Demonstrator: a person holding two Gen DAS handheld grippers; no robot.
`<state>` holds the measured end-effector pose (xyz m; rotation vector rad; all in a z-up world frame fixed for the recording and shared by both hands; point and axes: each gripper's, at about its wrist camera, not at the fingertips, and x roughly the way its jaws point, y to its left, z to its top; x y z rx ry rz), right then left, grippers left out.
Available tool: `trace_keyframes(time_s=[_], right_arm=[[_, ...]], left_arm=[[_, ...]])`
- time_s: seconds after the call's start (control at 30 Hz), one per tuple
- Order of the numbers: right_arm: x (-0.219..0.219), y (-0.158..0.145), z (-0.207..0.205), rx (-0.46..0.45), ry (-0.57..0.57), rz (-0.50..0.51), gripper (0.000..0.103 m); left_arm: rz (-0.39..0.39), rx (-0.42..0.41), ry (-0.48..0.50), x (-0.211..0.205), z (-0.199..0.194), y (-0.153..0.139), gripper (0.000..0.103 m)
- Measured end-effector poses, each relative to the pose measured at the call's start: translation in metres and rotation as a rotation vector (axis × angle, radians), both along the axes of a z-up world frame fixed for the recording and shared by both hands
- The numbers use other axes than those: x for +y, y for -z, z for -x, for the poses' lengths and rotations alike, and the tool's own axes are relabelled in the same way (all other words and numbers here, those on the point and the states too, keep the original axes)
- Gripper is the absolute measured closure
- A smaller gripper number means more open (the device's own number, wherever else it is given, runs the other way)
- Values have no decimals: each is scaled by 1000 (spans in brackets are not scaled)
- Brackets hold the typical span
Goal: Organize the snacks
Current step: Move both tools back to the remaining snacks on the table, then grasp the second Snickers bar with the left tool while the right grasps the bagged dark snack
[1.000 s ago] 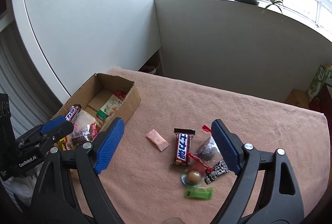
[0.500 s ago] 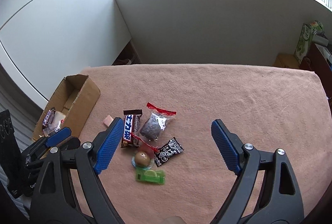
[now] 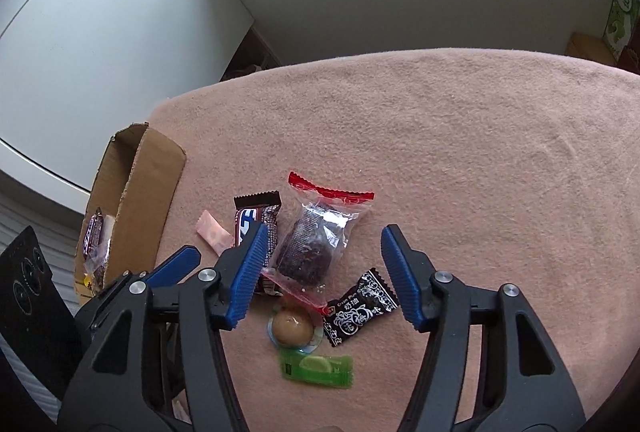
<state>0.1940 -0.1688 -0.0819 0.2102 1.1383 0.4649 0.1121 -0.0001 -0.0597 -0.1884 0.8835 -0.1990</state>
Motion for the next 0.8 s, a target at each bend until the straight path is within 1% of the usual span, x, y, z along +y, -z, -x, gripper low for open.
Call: trace_keyframes(time_s=[0.13, 0.2, 0.23, 0.4, 0.53, 0.63, 0.7, 0.8], right_arm=[[5, 11, -7, 32, -14, 13, 44], [8, 14, -10, 33, -23, 22, 49], [8, 15, -11, 32, -26, 25, 50], [5, 11, -13, -12, -32, 84, 51], [-1, 9, -15, -28, -23, 121, 53], [-8, 9, -17, -24, -16, 129, 53], [-9, 10, -17, -9, -23, 128, 53], [-9, 10, -14, -9, -37, 148, 53]], left_arm=[[-32, 8, 12, -9, -6, 2, 66], [-36, 16, 18, -10, -8, 4, 66], [-37, 21, 20, -11, -11, 5, 66], [-39, 41, 29, -18, -19, 8, 66], [-45, 59, 29, -24, -26, 12, 66], [-51, 74, 34, -30, -31, 16, 66], [-66, 72, 38, -33, -30, 18, 66], [-80, 72, 42, -37, -31, 22, 65]])
